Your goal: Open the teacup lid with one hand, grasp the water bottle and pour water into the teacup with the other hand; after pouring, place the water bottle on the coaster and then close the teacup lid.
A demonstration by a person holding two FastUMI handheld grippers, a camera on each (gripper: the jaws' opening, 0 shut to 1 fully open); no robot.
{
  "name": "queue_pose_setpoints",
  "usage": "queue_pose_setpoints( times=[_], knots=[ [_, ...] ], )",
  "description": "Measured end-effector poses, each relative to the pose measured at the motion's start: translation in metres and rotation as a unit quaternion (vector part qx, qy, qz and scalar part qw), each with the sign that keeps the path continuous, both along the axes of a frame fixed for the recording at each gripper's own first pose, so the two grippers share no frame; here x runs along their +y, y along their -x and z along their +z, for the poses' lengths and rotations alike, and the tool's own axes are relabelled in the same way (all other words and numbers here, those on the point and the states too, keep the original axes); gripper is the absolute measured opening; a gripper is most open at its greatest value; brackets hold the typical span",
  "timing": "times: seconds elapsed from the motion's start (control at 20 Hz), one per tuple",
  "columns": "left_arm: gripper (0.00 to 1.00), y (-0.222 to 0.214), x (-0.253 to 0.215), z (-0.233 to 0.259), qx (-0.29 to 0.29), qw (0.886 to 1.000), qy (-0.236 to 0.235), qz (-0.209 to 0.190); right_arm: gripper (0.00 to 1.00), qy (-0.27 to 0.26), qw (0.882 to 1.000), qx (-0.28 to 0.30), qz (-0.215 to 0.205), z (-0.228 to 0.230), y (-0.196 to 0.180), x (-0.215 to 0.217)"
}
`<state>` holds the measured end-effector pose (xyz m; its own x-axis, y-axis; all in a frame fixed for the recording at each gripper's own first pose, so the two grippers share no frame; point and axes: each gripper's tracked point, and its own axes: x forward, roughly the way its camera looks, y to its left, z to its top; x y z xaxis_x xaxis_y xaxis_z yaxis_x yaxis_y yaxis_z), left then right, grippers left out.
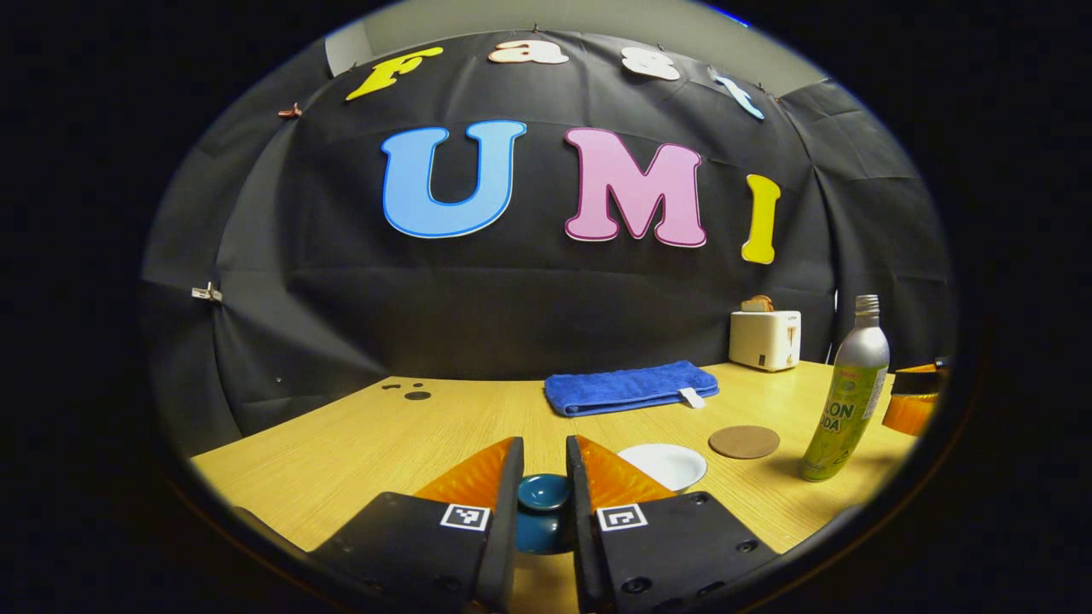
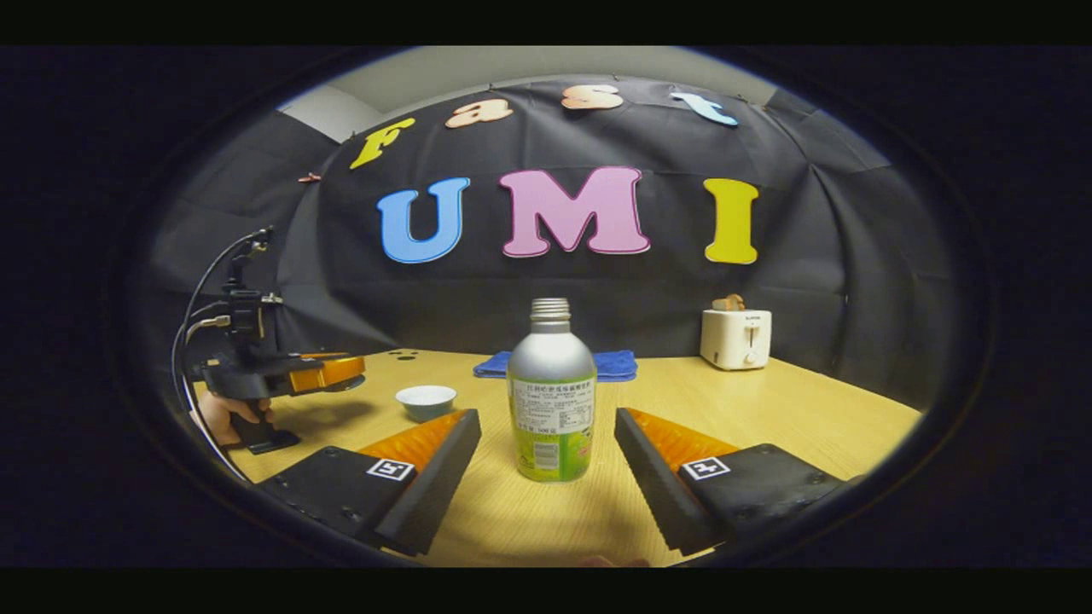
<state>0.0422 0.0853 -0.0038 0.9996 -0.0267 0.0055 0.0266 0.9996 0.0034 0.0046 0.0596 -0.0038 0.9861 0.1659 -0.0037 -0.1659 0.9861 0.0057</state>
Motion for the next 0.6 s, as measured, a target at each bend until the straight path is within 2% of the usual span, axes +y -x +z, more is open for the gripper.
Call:
queue_pose_setpoints(
  times=[0.4, 0.6],
  knots=[
    [0.31, -0.001, 0.001, 0.001, 0.000, 1.000, 0.001, -0.015, 0.98, 0.002, 0.999, -0.002, -0.052, -0.002, -0.043, -0.008],
    [0.32, -0.003, -0.001, 0.001, 0.000, 1.000, 0.000, -0.022, 0.98, 0.002, 0.998, -0.001, -0.058, -0.002, -0.062, -0.006]
  ],
)
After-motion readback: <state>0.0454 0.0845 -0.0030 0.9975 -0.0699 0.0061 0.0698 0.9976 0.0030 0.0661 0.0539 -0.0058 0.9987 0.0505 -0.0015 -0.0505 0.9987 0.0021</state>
